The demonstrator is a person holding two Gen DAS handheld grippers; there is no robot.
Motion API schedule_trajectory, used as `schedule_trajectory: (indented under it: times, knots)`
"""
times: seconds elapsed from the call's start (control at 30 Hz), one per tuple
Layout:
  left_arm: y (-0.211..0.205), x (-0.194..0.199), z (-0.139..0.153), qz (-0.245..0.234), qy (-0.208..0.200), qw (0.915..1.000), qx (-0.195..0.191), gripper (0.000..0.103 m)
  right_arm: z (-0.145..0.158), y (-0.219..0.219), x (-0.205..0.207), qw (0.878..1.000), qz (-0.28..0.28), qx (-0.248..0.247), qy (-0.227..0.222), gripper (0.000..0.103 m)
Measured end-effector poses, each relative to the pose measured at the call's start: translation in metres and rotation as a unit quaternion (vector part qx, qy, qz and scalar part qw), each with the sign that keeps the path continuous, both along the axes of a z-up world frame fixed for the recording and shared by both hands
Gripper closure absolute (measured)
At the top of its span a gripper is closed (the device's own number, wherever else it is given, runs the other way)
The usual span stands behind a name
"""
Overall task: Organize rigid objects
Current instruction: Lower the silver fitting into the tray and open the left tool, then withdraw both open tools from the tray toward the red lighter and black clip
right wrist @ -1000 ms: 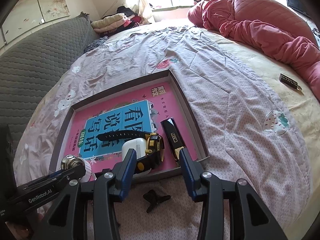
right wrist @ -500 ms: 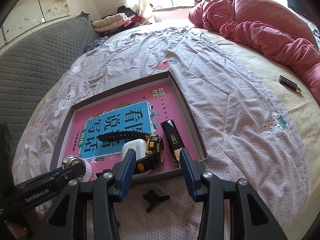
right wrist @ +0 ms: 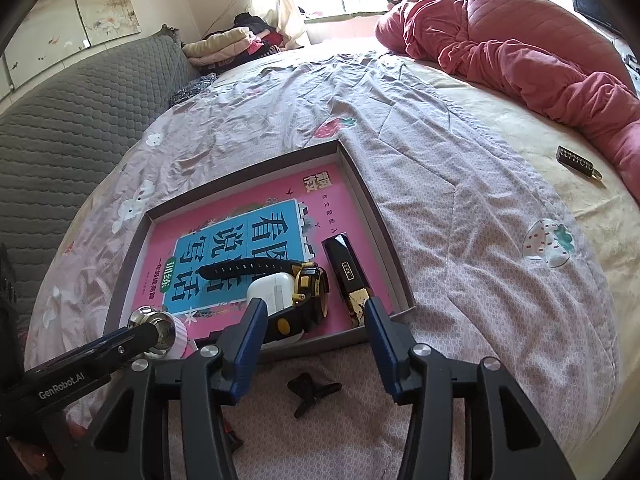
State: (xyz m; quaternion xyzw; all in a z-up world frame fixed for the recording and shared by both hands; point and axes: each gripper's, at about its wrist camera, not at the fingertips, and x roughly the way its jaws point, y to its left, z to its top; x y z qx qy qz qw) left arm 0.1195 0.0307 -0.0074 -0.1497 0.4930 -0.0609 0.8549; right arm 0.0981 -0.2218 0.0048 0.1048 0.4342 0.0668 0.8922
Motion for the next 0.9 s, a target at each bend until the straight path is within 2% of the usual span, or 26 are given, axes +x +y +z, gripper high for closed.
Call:
schedule_trajectory:
  times: [0.23, 0.3, 0.37, 0.5, 0.63, 0.9]
  knots:
    - [0.001, -0.005, 0.008, 0.002, -0.007, 1.0, 0.004, 0.048, 0.004, -0.003, -0.005, 1.0, -0.004, 0.003, -0.005, 0.052]
    - [0.001, -0.007, 0.011, 0.002, -0.01, 0.9999, 0.006, 0.046, 0.006, -0.004, -0.006, 1.0, -0.003, 0.003, -0.007, 0.052]
    - [0.001, -0.009, 0.014, 0.002, -0.013, 0.9999, 0.006, 0.04, 0.009, -0.003, -0.007, 1.0, -0.002, 0.004, -0.011, 0.052]
    - [0.0, -0.014, 0.022, 0.002, -0.022, 0.9997, 0.013, 0.039, 0.016, -0.002, -0.01, 1.0, 0.001, 0.007, -0.018, 0.052]
    - [0.0, -0.019, 0.03, 0.001, -0.028, 0.9995, 0.013, 0.038, 0.021, -0.001, -0.014, 1.0, 0.001, 0.009, -0.024, 0.044]
    - [0.003, -0.029, 0.042, 0.003, -0.039, 0.9991, 0.014, 0.034, 0.027, -0.003, -0.023, 1.0, 0.002, 0.008, -0.03, 0.043]
